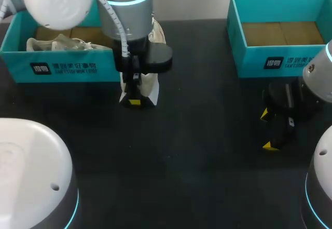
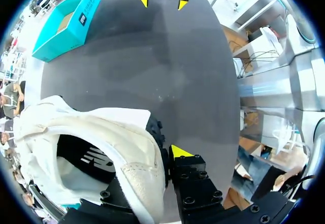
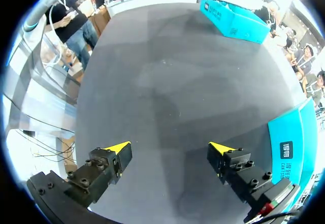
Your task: Take the shoe out of the shoebox, open the shoe tongue, remove and reinsert the insole, then place the shoe into the shoebox
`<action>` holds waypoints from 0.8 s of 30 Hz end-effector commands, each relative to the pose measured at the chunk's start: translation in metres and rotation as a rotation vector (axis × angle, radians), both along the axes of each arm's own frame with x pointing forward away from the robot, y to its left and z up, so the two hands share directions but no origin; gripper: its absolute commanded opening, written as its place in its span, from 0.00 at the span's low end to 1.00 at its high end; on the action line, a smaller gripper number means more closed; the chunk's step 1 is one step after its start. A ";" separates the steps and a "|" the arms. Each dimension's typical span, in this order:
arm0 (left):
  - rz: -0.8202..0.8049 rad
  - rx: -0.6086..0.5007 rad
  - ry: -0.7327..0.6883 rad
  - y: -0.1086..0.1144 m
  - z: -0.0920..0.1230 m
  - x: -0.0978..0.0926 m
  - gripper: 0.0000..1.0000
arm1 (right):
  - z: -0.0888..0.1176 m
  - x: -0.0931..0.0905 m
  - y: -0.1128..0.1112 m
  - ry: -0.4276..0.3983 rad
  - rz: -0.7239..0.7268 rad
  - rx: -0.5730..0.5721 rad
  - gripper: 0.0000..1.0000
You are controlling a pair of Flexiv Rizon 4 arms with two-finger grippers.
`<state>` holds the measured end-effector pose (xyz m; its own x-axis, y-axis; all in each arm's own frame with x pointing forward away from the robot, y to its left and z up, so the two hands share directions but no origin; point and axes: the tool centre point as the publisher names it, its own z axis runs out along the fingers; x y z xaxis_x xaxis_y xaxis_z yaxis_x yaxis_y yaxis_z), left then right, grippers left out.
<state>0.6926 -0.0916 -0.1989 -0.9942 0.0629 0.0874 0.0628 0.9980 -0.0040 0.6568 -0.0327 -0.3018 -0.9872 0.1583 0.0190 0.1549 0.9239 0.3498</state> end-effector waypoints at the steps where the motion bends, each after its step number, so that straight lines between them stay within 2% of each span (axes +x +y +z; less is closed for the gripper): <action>1: -0.001 0.000 -0.001 0.000 0.001 0.001 0.00 | -0.001 -0.001 0.001 -0.002 -0.002 -0.003 1.00; 6: -0.010 -0.001 -0.026 0.033 0.023 0.020 0.00 | -0.001 -0.001 0.001 -0.002 -0.002 -0.003 1.00; 11: 0.010 -0.001 -0.034 0.070 0.041 0.055 0.00 | -0.001 -0.001 0.001 -0.002 -0.002 -0.003 1.00; 17: 0.052 -0.008 0.000 0.107 0.048 0.094 0.00 | -0.001 -0.001 0.001 -0.002 -0.002 -0.003 1.00; 24: 0.081 0.002 0.016 0.141 0.055 0.142 0.00 | -0.001 -0.001 0.001 -0.002 -0.002 -0.003 1.00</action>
<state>0.8171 0.0367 -0.1505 -0.9975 -0.0224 0.0664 -0.0218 0.9997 0.0090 0.6568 -0.0328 -0.3018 -0.9872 0.1583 0.0190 0.1549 0.9239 0.3498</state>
